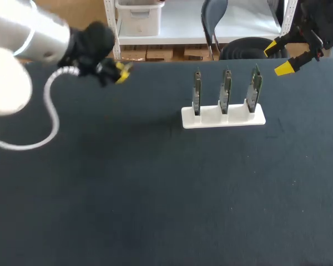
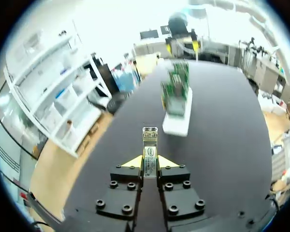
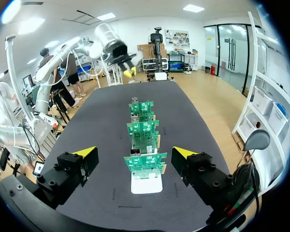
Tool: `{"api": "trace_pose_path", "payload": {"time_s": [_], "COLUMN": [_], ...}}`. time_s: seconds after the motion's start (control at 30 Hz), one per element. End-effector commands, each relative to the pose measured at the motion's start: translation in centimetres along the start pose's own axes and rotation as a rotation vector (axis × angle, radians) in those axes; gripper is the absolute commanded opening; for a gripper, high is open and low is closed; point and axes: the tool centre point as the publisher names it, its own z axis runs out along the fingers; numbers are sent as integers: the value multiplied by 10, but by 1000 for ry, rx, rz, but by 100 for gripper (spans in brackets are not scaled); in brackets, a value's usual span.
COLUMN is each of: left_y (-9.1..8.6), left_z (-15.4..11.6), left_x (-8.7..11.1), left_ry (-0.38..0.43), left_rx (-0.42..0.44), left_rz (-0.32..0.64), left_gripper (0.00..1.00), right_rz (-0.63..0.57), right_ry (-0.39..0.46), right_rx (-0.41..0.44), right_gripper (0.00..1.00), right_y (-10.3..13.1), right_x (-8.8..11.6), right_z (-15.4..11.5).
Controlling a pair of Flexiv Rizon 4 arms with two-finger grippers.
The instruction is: Pick up the optical module with the left hand, and insert it into the network port with the right hand.
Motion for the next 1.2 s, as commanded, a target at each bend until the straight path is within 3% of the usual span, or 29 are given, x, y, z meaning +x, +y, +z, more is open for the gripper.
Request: {"api": "trace_pose_path", "payload": {"time_s": [0.03,0.27,0.5,0.67,0.83,1.2], "left_y": [19,11,-25,-55,-78,-102], "left_z": [31,54,77,101,118,153], "left_x": [-59,-149,-208,-233,-252,-264], "left_ry": [-343,-590,-722,-772,-799,-809], "left_rx": [1,69,212,315,364,435], "left_rz": [44,58,86,58,62,50], "left_gripper": [0,0,0,0,0,0], "right_rz": [0,0,0,0,0,0], "right_ry": [0,0,0,0,0,0], "right_rx": [4,4,4,4,4,4], "right_gripper": [100,100,100,100,100,100], "right_y": [2,2,2,2,2,2], "right_x": [0,0,0,0,0,0], "right_z": [0,0,0,0,0,0]}}
